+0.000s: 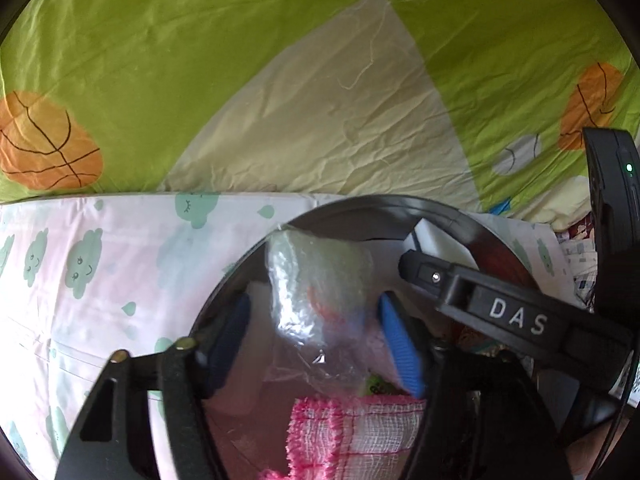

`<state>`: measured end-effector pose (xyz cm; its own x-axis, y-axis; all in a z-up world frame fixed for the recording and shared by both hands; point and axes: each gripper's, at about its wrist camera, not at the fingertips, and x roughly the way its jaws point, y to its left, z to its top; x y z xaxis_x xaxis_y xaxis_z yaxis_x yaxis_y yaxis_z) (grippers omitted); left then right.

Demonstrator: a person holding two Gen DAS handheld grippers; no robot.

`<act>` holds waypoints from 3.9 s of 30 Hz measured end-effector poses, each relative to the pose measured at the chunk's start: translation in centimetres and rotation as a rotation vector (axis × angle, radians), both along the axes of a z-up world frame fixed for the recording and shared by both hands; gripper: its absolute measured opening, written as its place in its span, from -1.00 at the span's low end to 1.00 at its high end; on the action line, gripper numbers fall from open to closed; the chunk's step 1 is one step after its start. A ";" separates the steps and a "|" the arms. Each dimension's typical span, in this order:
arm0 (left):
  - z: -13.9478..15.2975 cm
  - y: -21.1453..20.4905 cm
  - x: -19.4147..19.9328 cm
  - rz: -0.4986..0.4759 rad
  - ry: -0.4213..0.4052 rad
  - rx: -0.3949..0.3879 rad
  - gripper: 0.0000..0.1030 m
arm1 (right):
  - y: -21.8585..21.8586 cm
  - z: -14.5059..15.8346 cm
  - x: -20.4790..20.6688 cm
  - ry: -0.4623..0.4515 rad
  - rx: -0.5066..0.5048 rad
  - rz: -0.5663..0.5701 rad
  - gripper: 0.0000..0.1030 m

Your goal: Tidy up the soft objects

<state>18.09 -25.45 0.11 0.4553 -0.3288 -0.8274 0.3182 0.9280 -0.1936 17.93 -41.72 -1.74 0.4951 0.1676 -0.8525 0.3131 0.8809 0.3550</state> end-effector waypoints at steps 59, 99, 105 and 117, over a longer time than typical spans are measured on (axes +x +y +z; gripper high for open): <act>0.8 6.2 -15.5 0.160 -0.577 -0.061 0.99 | 4.9 3.0 -23.0 -0.748 -0.388 -0.234 0.51; 1.6 9.8 -22.2 0.136 -0.718 -0.041 0.99 | 11.5 5.4 -32.4 -1.001 -0.718 -0.369 0.77; 1.6 9.6 -22.3 0.124 -0.716 -0.040 0.99 | 11.6 5.4 -32.5 -1.003 -0.724 -0.376 0.83; 1.5 9.9 -22.1 0.142 -0.704 -0.033 0.99 | 11.9 5.4 -32.4 -1.007 -0.743 -0.367 0.86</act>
<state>-3.96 -15.60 1.57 0.9175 -0.2465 -0.3120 0.2547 0.9669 -0.0150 -14.43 -29.81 3.68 0.8832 -0.4608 0.0870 0.4590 0.8875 0.0413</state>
